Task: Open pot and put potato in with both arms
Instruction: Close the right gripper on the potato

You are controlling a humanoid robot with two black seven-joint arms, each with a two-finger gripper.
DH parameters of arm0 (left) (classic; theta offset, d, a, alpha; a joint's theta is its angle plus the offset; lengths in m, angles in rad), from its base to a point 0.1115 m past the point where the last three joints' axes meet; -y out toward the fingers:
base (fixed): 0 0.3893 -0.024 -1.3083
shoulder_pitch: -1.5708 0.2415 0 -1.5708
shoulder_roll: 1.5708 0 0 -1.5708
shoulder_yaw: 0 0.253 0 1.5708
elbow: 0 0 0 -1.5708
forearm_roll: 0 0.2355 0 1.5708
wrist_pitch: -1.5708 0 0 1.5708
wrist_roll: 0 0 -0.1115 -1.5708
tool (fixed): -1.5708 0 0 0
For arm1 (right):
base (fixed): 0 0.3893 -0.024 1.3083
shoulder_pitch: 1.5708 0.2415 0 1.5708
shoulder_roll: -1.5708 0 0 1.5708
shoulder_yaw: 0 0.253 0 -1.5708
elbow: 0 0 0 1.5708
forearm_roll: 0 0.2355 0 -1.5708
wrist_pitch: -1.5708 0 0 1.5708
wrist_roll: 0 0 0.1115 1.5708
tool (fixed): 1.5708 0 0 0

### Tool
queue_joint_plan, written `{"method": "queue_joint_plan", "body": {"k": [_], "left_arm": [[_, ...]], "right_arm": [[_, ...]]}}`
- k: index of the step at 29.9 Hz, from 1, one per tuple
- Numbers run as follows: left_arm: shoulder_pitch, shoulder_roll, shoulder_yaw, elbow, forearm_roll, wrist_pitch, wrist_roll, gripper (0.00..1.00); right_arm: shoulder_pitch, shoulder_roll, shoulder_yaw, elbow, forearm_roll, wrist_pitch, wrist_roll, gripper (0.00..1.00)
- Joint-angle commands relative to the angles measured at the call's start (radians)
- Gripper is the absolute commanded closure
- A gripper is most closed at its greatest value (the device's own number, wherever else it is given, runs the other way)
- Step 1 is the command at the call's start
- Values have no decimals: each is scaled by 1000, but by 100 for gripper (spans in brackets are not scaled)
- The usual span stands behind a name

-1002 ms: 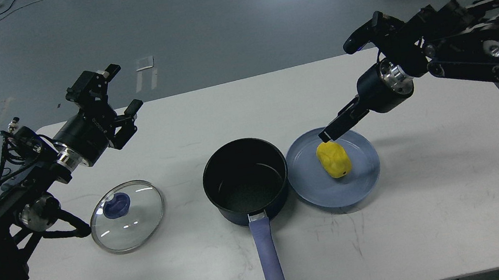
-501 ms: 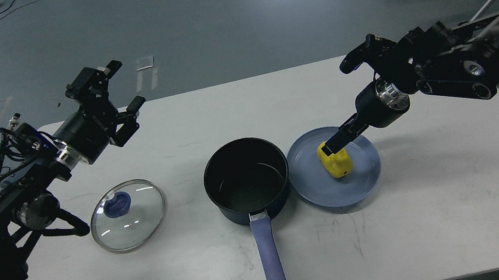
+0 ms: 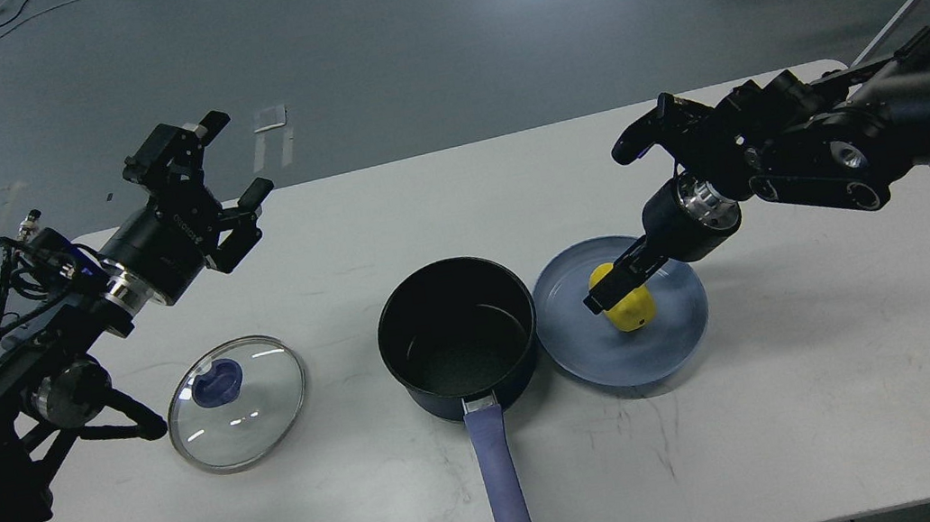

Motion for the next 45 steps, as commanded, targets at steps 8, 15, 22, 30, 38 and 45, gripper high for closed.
{"method": "queue_joint_plan", "body": {"k": [8,15,22,30,38,45], "left_arm": [[0,3,0,0,0,-4,-2,2],[0,3,-8,-1,0,-4,-2,2],[2,5,-8,-1,0,-4,-2,2],[2,5,-8,-1,0,-5,-3,2],[2,3,-15,-1,-2,-8,-3,2],[2,5,-20,-1,0,-27,-2,2]], "right_arm": [[-20,22,-19,-43,1,0,0,0],[-40,33,-19,-60,1,0,0,0],[-40,39,-19,-57,1,0,0,13],[-37,36,-20,-47,1,0,0,75],[79,-29,7,45,22,0,0,82],[239,-41,79,140,50,0,0,82]]}}
